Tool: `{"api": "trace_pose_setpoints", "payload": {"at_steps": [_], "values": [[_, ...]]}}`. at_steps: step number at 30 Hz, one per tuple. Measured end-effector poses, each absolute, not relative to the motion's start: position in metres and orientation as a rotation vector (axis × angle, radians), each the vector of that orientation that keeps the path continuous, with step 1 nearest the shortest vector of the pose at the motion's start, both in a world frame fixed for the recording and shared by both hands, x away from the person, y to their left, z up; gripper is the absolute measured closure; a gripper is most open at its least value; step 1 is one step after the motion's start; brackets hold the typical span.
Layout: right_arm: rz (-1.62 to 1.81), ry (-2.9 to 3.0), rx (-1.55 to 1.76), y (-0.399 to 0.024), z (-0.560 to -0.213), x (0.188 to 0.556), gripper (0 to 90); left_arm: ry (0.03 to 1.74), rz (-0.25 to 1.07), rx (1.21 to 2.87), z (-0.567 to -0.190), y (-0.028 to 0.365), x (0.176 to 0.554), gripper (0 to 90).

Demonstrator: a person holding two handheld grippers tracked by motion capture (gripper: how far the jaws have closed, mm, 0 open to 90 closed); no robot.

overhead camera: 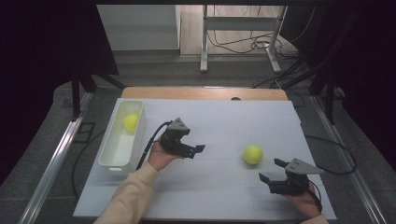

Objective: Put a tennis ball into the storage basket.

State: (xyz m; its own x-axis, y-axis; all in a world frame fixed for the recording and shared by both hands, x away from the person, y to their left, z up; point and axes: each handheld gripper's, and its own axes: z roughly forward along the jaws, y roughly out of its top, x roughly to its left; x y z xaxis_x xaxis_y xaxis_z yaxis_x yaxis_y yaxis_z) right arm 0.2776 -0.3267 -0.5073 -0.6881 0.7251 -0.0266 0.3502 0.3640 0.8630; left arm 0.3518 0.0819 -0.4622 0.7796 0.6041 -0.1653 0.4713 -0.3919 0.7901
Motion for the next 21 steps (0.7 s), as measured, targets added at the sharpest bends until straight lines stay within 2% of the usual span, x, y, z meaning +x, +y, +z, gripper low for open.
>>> {"api": "trace_pose_setpoints", "payload": {"at_steps": [21], "values": [[1.262,2.224,0.938,-0.326,-0.508,0.278,14.5,0.764,0.157,2.080,-0.466,0.060,0.356,9.3]]}}
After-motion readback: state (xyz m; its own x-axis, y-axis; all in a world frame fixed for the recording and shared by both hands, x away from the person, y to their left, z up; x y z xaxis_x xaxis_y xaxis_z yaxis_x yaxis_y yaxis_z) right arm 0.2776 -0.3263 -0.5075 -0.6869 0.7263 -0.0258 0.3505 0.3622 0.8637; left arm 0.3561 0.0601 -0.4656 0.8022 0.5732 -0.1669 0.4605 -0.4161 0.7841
